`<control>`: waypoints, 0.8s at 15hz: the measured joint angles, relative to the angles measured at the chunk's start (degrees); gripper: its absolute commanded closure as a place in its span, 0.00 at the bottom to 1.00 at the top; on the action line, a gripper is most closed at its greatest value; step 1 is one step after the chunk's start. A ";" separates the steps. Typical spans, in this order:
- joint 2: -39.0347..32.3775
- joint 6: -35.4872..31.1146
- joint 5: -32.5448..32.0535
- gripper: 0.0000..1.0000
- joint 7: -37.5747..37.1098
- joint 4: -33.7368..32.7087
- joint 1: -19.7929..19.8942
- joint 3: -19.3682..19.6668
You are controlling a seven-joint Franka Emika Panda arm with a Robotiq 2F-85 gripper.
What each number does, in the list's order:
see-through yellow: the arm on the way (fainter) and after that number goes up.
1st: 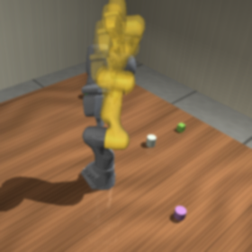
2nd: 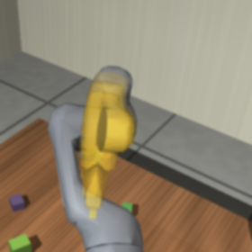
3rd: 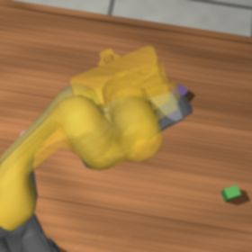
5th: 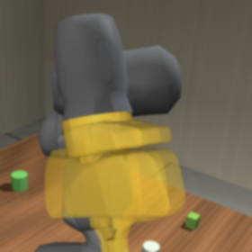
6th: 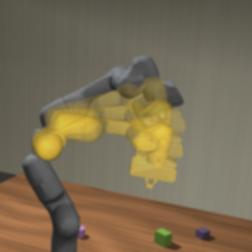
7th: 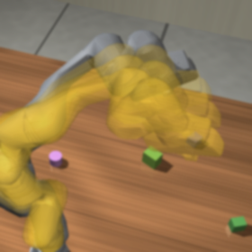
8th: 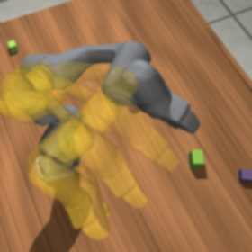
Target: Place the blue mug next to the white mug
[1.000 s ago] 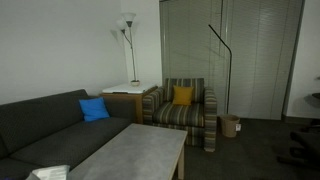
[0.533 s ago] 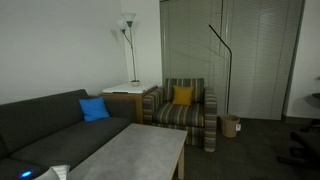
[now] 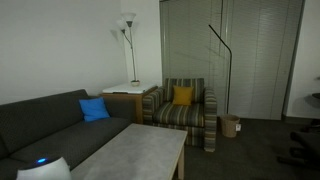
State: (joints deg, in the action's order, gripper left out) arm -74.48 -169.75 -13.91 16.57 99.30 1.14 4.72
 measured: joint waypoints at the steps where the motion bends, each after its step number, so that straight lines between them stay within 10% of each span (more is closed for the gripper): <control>1: 0.02 0.46 0.00 0.97 0.01 -0.17 0.00 -0.04; 12: -1.86 -2.35 6.61 0.97 -8.10 -2.71 4.31 -5.10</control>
State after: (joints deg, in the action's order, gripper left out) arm -76.34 -172.10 -7.29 8.46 96.59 5.45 -0.38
